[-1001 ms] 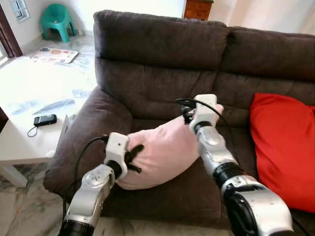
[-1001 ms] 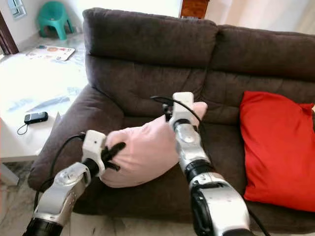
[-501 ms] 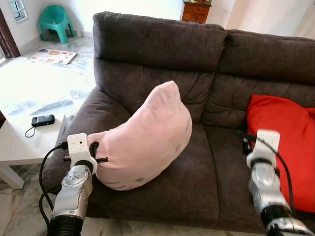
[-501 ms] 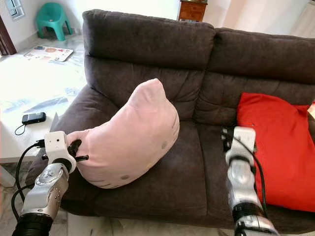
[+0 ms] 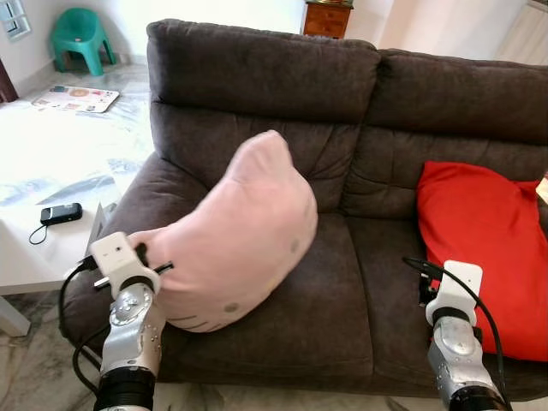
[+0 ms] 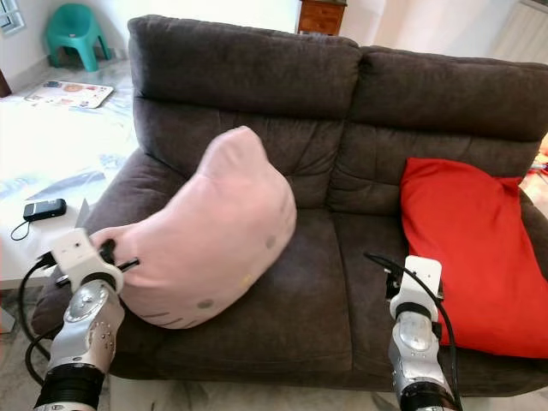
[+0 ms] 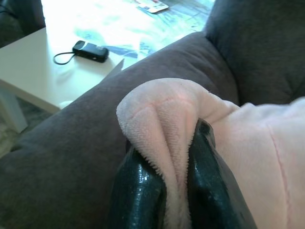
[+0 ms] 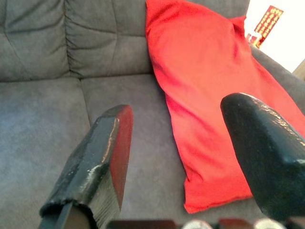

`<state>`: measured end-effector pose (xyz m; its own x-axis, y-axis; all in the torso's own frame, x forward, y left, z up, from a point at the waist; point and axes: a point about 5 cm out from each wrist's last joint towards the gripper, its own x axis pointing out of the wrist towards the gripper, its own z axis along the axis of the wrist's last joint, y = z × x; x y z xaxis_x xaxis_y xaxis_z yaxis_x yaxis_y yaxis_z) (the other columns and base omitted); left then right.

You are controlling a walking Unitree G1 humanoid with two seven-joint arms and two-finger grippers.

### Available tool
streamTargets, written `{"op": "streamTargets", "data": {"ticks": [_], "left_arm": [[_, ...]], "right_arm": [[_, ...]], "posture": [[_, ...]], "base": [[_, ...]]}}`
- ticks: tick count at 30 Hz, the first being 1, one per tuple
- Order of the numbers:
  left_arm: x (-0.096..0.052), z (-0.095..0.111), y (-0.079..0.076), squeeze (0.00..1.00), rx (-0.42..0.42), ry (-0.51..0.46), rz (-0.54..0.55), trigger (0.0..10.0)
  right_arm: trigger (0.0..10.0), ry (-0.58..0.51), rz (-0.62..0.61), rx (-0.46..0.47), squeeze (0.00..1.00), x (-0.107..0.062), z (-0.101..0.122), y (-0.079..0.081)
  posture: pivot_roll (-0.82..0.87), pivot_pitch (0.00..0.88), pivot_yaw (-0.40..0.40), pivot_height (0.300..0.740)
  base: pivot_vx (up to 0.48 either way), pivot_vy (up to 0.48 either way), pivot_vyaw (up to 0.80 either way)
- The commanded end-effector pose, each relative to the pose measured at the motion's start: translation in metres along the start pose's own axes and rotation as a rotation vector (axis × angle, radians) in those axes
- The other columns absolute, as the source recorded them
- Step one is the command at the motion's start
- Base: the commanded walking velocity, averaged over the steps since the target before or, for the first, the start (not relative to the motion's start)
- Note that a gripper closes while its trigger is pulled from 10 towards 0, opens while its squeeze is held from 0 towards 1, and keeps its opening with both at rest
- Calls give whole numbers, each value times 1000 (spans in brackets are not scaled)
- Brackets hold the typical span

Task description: Move the pillow to the sofa from floor

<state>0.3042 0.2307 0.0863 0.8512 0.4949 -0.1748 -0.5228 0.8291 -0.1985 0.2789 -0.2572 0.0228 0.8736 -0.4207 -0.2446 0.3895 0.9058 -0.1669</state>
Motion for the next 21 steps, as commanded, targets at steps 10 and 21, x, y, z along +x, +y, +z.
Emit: {"op": "streamTargets", "data": {"ticks": [10, 21], "left_arm": [[-1, -11, -19, 0, 4, 37, -143, 10000], [12, -10, -12, 0, -42, 60, -64, 10000]], "right_arm": [[10000, 147, -42, 5, 0, -19, -41, -7], [10000, 205, -20, 30, 0, -29, -57, 0]], "posture": [[89, 0, -107, 740], [91, 0, -101, 740]], "base": [[0, 0, 0], [0, 0, 0]]}}
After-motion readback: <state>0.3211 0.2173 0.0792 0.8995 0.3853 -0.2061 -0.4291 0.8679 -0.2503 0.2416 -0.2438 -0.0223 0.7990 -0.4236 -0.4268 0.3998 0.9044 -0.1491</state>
